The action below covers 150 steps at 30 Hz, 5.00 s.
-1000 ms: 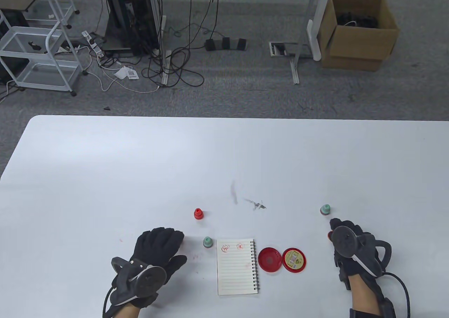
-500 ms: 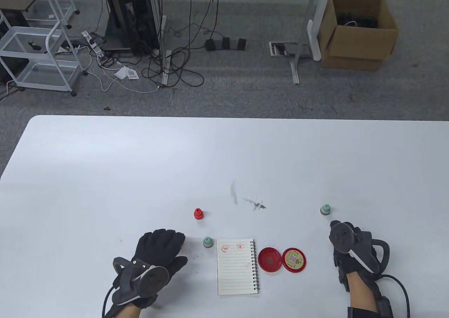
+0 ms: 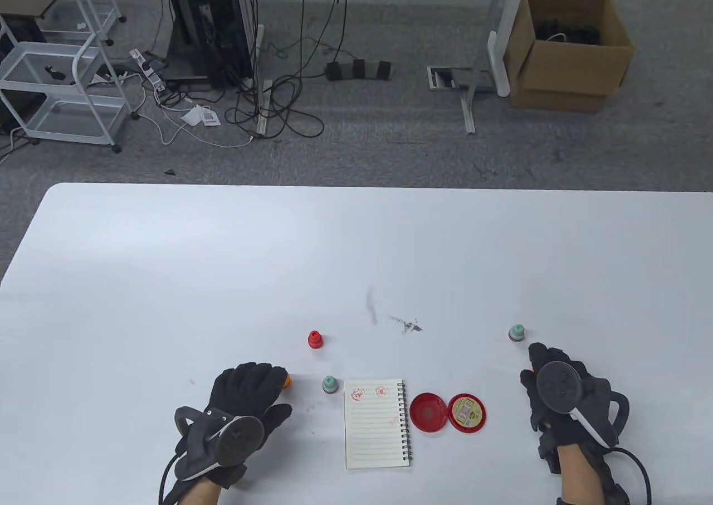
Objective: Stamp reward stamp onto notebook
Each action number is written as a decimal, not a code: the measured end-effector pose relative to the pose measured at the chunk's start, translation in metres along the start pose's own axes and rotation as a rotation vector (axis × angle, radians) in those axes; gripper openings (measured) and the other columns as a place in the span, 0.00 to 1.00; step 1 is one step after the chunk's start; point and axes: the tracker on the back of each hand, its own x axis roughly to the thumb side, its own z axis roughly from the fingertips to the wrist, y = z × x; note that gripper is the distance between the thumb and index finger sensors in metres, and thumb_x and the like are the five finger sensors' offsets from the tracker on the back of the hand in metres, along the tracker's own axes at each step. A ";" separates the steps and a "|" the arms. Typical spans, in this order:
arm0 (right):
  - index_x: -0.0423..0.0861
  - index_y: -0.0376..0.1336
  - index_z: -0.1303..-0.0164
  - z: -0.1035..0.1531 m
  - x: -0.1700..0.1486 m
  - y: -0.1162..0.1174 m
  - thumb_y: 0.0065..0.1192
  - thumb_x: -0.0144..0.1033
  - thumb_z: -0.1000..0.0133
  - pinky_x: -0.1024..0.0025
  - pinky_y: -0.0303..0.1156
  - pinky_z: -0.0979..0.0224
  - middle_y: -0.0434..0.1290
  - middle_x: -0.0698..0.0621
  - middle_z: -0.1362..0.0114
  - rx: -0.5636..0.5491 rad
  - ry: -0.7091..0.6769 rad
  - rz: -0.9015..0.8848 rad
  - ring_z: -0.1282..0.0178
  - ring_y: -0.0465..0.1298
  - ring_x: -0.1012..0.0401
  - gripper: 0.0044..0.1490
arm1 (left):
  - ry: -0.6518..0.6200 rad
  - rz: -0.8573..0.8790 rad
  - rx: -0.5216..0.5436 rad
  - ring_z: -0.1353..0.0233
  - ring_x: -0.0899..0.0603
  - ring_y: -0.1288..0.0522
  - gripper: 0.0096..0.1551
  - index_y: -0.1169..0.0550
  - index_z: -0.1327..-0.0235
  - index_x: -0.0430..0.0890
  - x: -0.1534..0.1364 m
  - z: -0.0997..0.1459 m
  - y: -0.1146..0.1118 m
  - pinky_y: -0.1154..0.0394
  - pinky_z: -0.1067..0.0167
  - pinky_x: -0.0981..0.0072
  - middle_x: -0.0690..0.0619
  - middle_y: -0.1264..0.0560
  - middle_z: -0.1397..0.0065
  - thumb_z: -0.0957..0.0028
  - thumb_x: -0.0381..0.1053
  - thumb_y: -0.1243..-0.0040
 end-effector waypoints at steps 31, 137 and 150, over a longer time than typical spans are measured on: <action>0.53 0.46 0.15 0.025 0.120 0.038 0.55 0.60 0.47 0.17 0.35 0.29 0.45 0.41 0.10 0.222 -0.333 -0.101 0.17 0.37 0.28 0.51 | 0.022 -0.020 -0.054 0.24 0.37 0.27 0.39 0.28 0.26 0.54 0.001 -0.003 -0.006 0.30 0.26 0.37 0.49 0.27 0.23 0.52 0.67 0.41; 0.43 0.66 0.36 0.063 0.192 0.041 0.69 0.39 0.52 0.63 0.80 0.52 0.79 0.44 0.43 0.077 -0.606 -0.662 0.57 0.83 0.53 0.33 | -0.174 0.389 -0.103 0.39 0.45 0.18 0.42 0.31 0.28 0.49 0.080 -0.021 -0.037 0.23 0.31 0.44 0.55 0.20 0.40 0.55 0.65 0.39; 0.43 0.66 0.37 0.064 0.193 0.042 0.70 0.39 0.52 0.64 0.79 0.52 0.79 0.44 0.43 0.077 -0.619 -0.638 0.58 0.83 0.53 0.33 | -0.171 0.418 -0.101 0.41 0.45 0.17 0.40 0.29 0.31 0.46 0.079 -0.020 -0.037 0.21 0.33 0.44 0.55 0.18 0.42 0.56 0.60 0.35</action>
